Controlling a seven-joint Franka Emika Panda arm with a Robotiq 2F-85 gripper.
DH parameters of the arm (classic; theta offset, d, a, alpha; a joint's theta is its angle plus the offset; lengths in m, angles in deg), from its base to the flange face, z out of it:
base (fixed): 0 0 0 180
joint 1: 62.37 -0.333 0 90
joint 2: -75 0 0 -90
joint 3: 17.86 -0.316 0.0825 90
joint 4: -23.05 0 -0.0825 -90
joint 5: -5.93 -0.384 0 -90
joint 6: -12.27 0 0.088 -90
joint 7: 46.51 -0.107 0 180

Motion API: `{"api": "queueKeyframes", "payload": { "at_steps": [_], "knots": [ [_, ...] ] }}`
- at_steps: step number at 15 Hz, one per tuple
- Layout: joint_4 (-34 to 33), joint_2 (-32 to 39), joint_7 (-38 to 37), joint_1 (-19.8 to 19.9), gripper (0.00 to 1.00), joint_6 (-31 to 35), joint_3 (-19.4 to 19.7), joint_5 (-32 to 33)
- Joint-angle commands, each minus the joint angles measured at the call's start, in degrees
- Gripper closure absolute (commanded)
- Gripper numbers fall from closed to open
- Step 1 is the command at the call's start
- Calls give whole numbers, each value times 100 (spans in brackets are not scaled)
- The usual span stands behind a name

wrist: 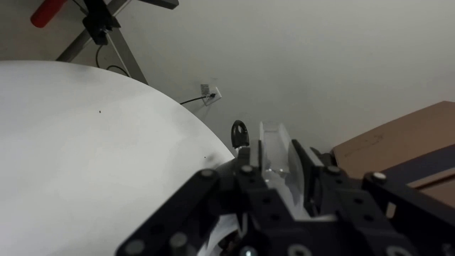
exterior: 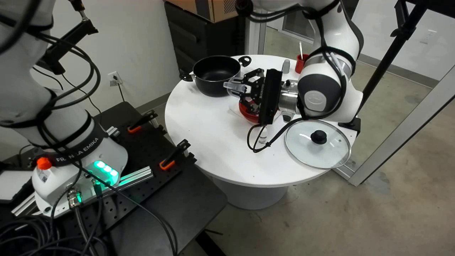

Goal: Pour the things in the jug into the bowl

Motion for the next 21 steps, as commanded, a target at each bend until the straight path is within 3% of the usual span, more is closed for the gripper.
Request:
{"api": "queueKeyframes", "payload": {
  "at_steps": [1, 4, 11, 17, 18, 21],
  "knots": [
    [-468, 421, 184, 173, 94, -418, -13, -289],
    [-462, 413, 248, -1, 94, -188, 34, -136],
    [260, -472, 124, -1120, 94, 912, 75, 991],
    [88, -813, 289, -1609, 94, 1596, -82, 2143],
    [-47, -603, 131, -1447, 74, 1408, -181, 1866],
    [-46, -709, 136, -1516, 74, 1498, -187, 2078]
  ]
}}
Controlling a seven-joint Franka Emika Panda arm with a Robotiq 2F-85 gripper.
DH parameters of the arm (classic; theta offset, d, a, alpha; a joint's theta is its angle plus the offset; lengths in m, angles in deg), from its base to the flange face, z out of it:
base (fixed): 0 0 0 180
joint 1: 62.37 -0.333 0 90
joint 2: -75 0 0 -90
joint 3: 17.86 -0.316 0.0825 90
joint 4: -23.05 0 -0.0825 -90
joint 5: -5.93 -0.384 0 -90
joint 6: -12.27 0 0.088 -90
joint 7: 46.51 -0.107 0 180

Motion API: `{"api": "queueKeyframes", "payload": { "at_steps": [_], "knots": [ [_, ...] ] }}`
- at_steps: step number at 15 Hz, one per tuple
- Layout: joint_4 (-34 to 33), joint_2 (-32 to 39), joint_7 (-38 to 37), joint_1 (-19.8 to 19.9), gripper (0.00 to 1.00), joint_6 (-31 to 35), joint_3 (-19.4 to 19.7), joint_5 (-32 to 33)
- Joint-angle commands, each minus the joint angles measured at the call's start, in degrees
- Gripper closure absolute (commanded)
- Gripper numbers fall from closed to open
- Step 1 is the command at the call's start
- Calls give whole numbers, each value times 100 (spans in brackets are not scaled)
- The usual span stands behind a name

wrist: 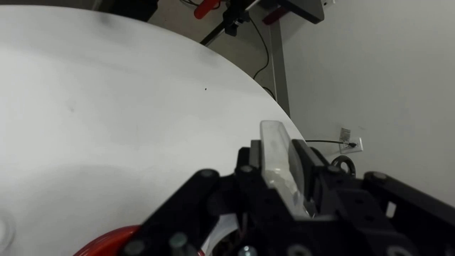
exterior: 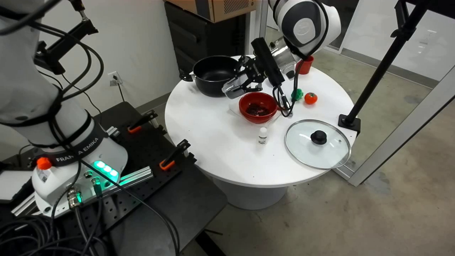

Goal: Pour the things in the jug into the bowl

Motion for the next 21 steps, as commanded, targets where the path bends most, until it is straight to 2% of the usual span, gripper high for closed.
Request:
{"api": "queueKeyframes", "payload": {
  "at_steps": [1, 8, 13, 16, 21],
  "knots": [
    [-15, 4, -40, 105, 94, 12, -112, 73],
    [-221, 431, -294, 69, 94, -80, -248, 90],
    [-832, 734, -511, 292, 94, -452, -288, -68],
    [-1519, 1075, -525, 562, 94, -1188, -346, -145],
    [-2969, 2103, -632, 1000, 94, -2988, -525, -401]
  ]
}}
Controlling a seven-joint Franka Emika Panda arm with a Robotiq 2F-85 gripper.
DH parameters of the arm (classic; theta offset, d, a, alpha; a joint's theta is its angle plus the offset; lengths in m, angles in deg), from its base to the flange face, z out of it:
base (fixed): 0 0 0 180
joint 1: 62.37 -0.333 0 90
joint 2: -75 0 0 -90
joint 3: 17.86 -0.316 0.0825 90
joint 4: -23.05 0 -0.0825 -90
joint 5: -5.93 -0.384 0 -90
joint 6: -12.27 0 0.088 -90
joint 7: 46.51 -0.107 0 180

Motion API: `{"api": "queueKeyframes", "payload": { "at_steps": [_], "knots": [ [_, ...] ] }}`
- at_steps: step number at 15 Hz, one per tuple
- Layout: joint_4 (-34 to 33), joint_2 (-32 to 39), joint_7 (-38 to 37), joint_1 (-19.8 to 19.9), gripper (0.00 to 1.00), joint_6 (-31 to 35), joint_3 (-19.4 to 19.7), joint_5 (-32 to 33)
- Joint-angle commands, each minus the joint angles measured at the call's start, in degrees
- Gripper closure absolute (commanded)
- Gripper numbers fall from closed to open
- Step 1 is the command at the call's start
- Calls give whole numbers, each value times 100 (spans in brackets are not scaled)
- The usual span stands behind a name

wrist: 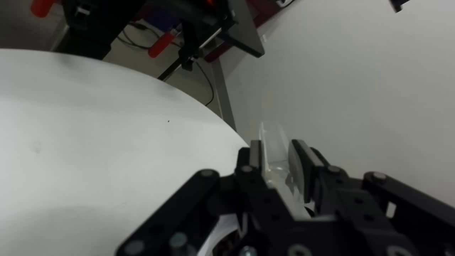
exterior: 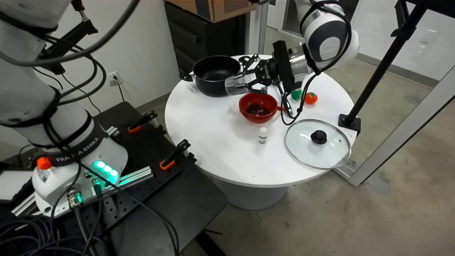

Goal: Pour the things in the jug into the bowl

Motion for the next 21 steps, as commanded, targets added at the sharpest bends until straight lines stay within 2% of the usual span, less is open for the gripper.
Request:
{"api": "queueKeyframes", "payload": {
  "at_steps": [1, 4, 7, 12, 14, 21],
  "knots": [
    [-1349, 1040, -320, 292, 94, -1156, -192, -354],
    [-2066, 1678, -720, 444, 94, -1353, -277, -782],
    [-2486, 2065, -1025, 534, 94, -1221, -373, -1142],
    [-3055, 2538, -1516, 694, 94, -1602, -580, -1594],
    [-3323, 2754, -1827, 793, 94, -1864, -676, -1800],
    [-3865, 3359, -2985, 1165, 94, -2147, -953, -2595]
  ]
}}
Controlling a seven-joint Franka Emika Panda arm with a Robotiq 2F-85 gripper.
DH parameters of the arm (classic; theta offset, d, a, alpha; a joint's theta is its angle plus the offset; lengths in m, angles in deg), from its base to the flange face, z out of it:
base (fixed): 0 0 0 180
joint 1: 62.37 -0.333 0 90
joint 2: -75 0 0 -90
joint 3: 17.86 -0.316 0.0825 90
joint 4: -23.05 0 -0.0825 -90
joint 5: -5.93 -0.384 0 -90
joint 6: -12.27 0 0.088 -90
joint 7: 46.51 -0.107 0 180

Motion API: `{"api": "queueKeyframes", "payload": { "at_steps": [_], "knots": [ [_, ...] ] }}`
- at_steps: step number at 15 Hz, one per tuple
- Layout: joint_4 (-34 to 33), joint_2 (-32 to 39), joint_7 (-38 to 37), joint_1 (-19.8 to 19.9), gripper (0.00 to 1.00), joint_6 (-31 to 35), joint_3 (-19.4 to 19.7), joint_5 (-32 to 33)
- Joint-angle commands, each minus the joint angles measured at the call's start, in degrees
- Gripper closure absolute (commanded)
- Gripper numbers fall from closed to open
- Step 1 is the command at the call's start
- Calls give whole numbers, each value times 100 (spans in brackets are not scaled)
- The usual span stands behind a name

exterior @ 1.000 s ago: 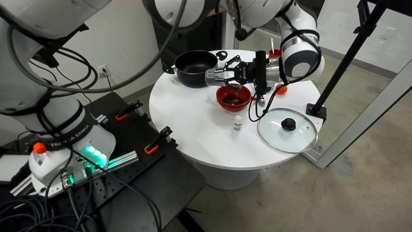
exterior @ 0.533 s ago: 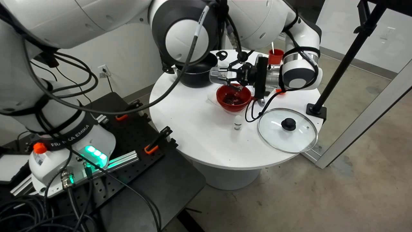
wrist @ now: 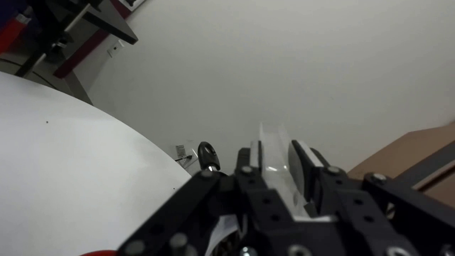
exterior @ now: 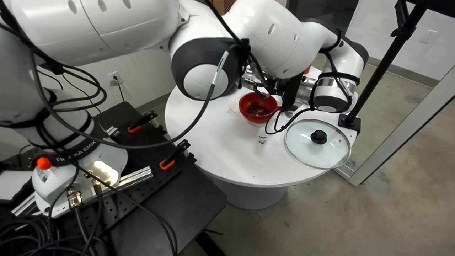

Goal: Pour the things in the jug into the bowl

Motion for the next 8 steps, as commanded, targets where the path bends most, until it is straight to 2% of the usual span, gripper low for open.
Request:
{"api": "queueKeyframes", "payload": {
  "at_steps": [1, 2, 8],
  "knots": [
    [-570, 488, -666, 198, 94, -386, -251, -406],
    [-37, 166, -534, 156, 94, -331, -100, -517],
    [-16, 197, -805, 76, 94, -604, -53, -855]
  ]
}}
